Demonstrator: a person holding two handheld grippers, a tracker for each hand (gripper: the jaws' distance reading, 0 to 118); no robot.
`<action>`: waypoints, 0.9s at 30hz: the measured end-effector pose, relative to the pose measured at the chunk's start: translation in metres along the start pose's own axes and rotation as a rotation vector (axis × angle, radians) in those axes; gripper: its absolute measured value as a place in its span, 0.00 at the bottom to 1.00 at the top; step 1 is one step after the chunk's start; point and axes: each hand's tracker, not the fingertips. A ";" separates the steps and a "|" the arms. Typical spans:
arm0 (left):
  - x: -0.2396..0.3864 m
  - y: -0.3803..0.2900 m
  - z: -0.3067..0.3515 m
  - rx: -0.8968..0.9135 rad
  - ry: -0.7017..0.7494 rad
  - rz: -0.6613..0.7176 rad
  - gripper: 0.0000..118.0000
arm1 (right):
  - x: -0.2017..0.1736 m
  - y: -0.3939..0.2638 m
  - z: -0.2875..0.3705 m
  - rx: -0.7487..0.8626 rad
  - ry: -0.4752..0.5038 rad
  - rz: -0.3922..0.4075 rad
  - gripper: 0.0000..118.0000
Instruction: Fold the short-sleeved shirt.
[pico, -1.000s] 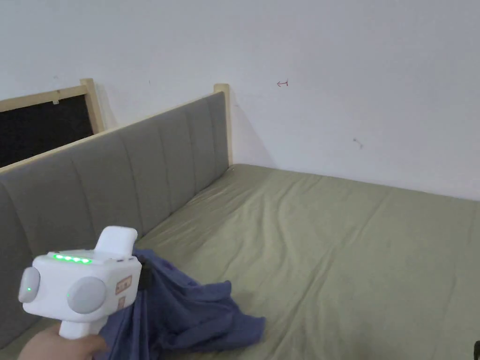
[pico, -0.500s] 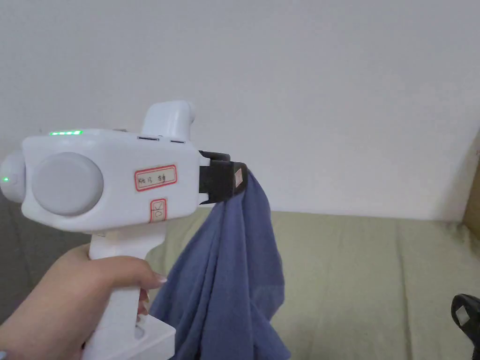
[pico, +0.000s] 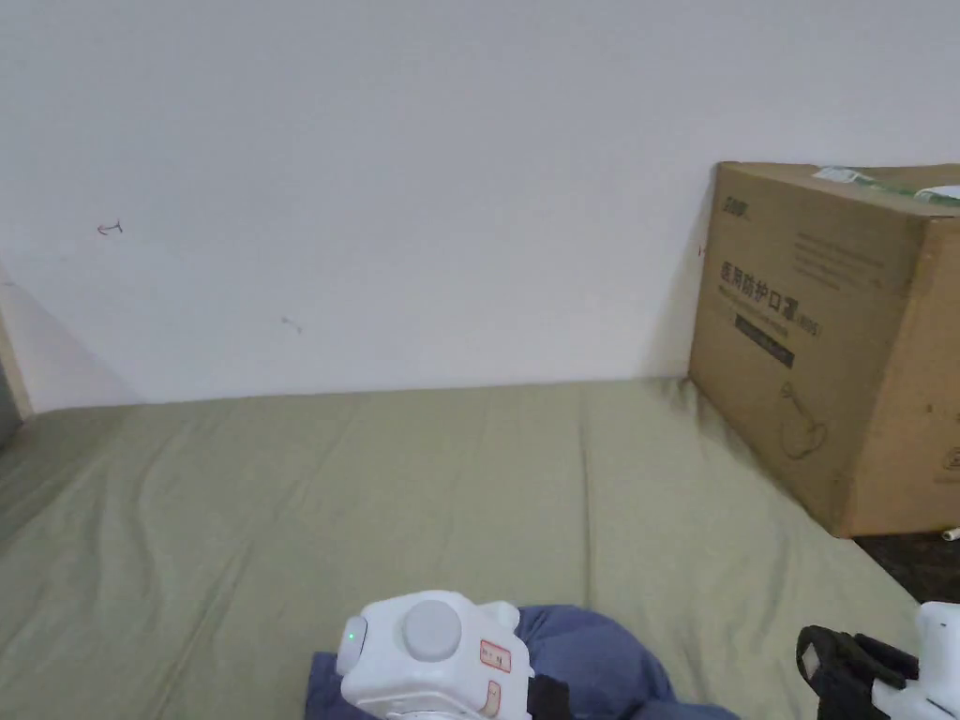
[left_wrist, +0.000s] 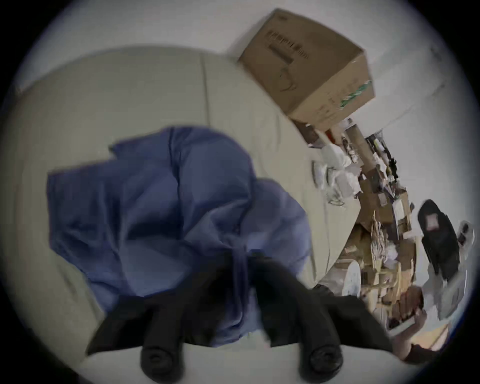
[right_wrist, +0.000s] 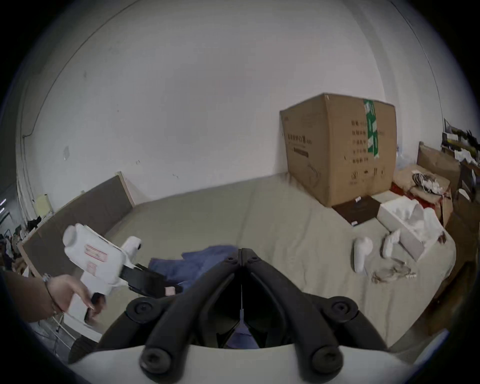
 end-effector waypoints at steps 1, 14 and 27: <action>-0.005 -0.002 -0.006 0.002 0.003 0.016 0.91 | 0.001 -0.004 -0.002 -0.012 -0.002 -0.002 0.00; -0.005 -0.092 0.192 0.767 0.224 -0.182 0.81 | -0.021 0.015 0.010 0.147 0.025 0.002 0.00; -0.023 -0.151 0.213 1.031 0.488 -0.069 0.00 | -0.048 0.021 0.007 0.228 -0.005 0.000 0.00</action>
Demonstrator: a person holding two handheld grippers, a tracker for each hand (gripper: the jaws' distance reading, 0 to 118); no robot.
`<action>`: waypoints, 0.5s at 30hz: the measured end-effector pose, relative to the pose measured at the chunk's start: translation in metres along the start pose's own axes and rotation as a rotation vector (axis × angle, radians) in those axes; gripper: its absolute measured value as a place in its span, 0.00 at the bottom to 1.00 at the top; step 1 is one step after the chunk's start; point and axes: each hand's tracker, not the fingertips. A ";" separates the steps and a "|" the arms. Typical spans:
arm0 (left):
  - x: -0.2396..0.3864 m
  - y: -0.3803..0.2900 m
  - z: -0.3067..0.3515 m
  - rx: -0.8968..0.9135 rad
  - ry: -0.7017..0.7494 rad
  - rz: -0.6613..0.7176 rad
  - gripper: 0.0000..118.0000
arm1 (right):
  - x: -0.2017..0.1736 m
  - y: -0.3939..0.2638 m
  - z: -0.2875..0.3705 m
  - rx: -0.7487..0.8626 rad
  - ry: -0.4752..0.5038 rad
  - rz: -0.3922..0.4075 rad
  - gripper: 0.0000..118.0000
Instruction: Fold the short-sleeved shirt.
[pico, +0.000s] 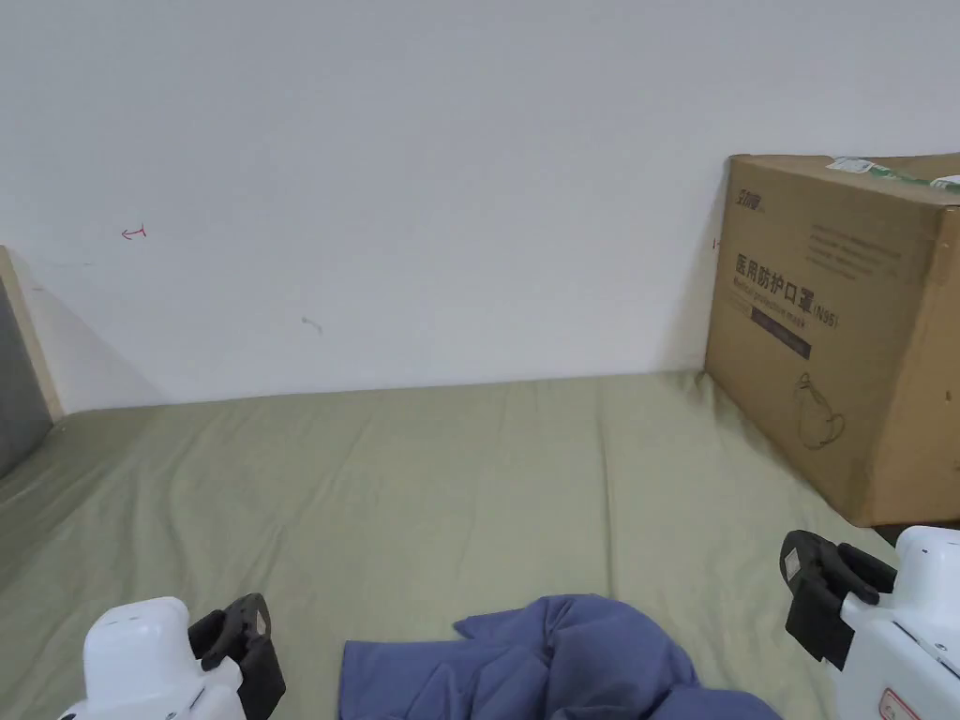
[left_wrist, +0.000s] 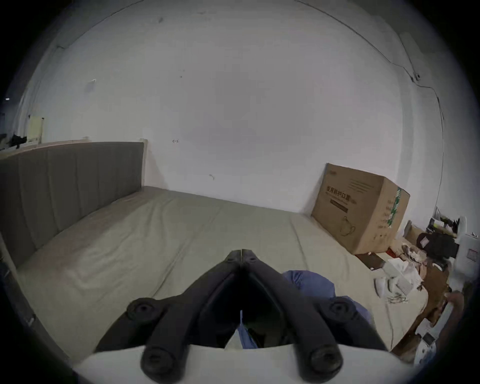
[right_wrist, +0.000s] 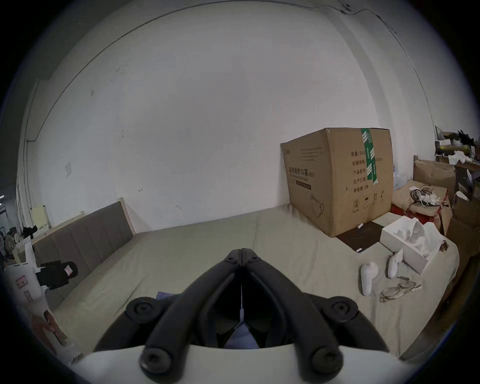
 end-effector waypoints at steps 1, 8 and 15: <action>0.000 0.003 -0.006 -0.017 -0.002 -0.003 0.00 | 0.000 0.000 -0.001 -0.004 0.002 0.005 0.00; -0.025 0.000 -0.169 -0.661 -0.116 0.133 0.04 | 0.006 -0.013 -0.029 -0.100 0.023 0.018 0.00; -0.020 -0.092 -0.274 -0.872 -0.018 0.001 0.95 | 0.015 -0.032 -0.061 -0.200 0.009 0.022 0.00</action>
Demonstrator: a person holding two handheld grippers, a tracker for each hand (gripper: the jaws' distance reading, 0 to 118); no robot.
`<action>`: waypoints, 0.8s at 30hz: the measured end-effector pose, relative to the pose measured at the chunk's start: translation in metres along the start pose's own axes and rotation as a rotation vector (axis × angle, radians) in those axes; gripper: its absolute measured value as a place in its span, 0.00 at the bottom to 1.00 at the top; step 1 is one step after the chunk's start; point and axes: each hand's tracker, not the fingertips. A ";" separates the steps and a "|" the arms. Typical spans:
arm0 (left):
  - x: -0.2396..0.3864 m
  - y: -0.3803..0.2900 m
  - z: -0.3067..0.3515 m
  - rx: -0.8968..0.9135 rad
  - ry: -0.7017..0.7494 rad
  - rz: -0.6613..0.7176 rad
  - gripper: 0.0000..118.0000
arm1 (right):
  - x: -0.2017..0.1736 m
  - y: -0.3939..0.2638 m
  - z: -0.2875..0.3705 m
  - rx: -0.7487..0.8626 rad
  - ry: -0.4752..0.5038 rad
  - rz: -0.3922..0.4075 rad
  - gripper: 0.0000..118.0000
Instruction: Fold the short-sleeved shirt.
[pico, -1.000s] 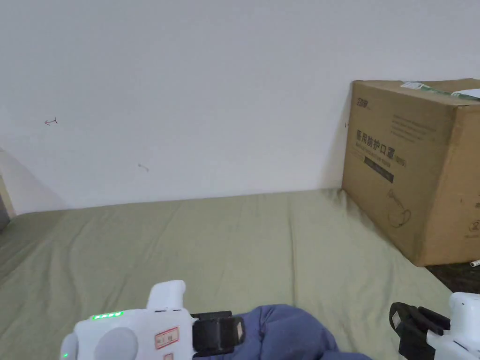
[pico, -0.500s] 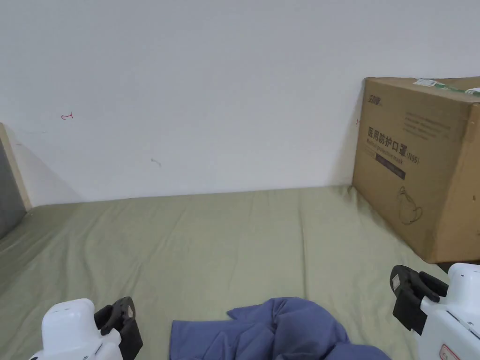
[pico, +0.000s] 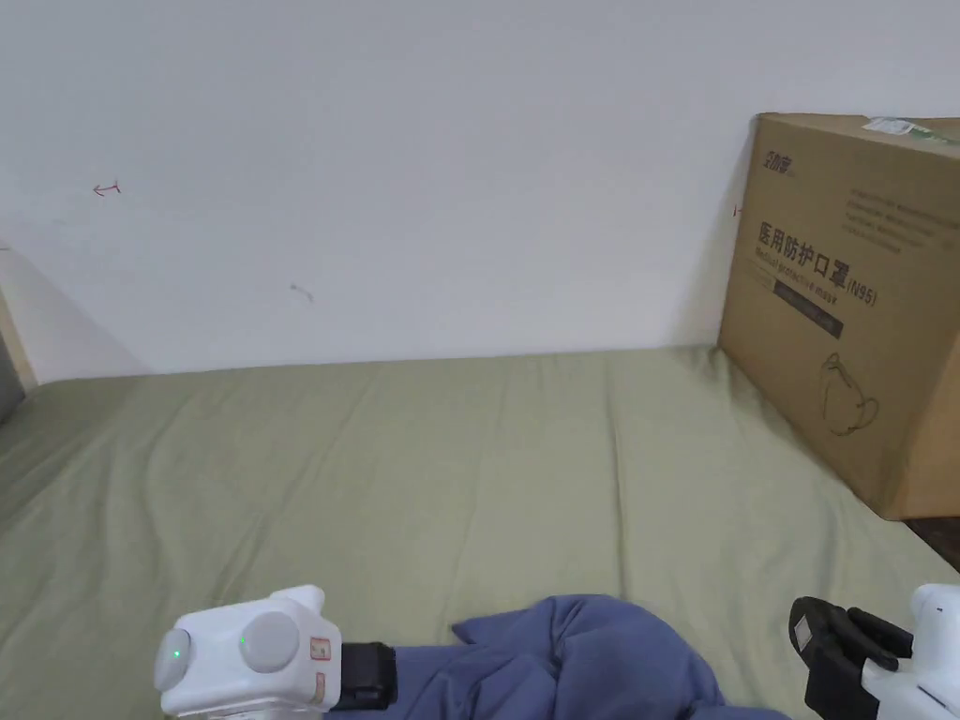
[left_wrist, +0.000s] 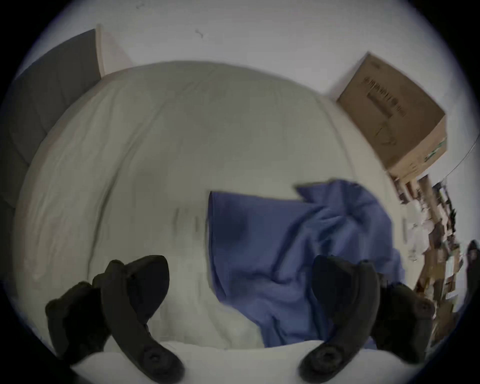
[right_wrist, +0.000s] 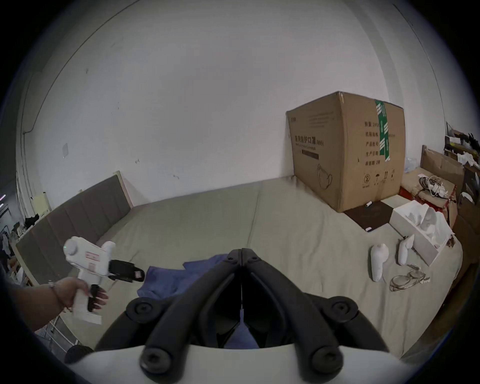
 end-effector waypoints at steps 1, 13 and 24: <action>0.001 -0.003 -0.014 -0.028 -0.012 -0.005 0.95 | 0.001 -0.001 -0.004 -0.012 -0.004 0.005 0.00; -0.007 -0.068 0.074 0.187 -0.121 -0.056 0.00 | -0.001 0.013 -0.153 -0.306 0.053 0.040 0.20; -0.027 -0.100 0.132 0.273 -0.086 -0.062 0.00 | 0.024 -0.031 -0.297 -0.860 -0.069 0.018 0.17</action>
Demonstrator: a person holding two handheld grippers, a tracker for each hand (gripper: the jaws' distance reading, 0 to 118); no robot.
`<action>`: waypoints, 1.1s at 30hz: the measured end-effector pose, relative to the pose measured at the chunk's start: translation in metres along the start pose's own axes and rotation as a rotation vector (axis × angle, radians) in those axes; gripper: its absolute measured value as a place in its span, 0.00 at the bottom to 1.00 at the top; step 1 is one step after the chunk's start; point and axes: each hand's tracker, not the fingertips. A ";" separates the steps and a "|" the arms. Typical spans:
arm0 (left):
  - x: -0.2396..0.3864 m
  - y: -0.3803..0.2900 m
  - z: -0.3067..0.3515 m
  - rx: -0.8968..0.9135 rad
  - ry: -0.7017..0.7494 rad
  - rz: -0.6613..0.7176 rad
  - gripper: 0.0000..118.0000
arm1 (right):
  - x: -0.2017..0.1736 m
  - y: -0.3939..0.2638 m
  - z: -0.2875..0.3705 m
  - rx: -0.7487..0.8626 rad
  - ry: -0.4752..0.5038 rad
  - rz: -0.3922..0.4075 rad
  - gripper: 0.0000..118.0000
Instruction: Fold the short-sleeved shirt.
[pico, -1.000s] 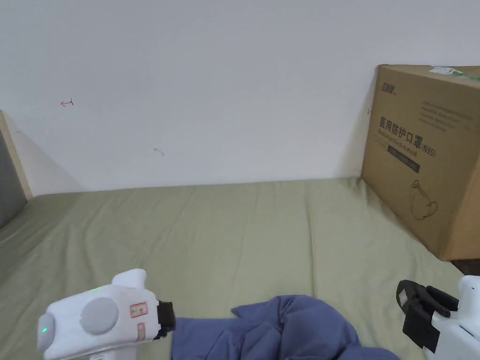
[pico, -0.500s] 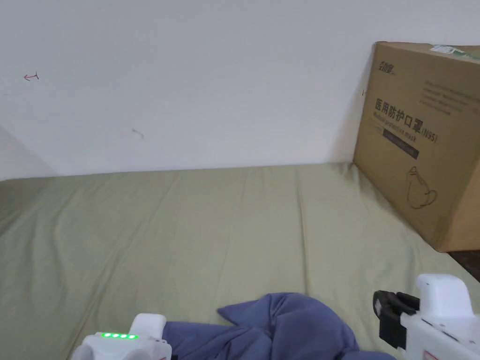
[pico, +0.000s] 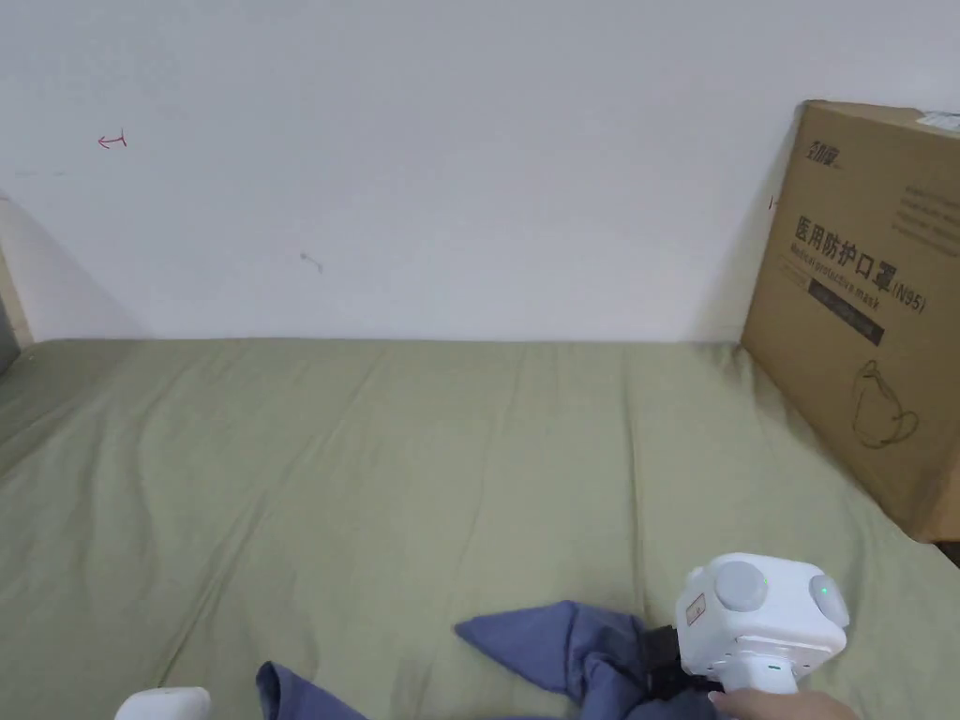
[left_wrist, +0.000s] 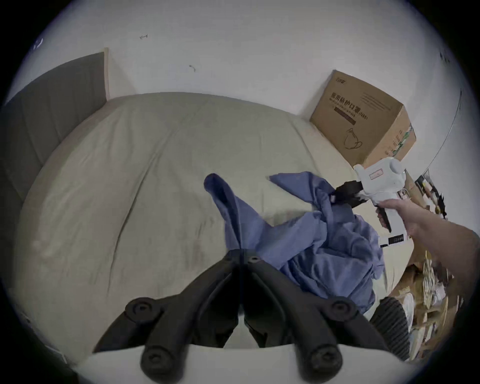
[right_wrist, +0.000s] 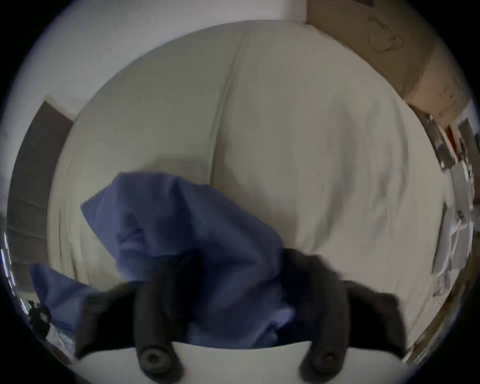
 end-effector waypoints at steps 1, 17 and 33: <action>-0.003 0.001 0.001 0.002 -0.001 0.000 0.00 | 0.000 -0.002 0.013 0.045 0.056 0.026 0.17; -0.038 0.211 0.142 0.359 -0.002 -0.066 0.00 | 0.058 0.028 0.366 0.599 0.126 -0.003 0.00; -0.031 0.384 0.098 0.677 0.237 -0.058 0.00 | -0.021 0.168 0.395 1.029 0.029 -0.007 0.00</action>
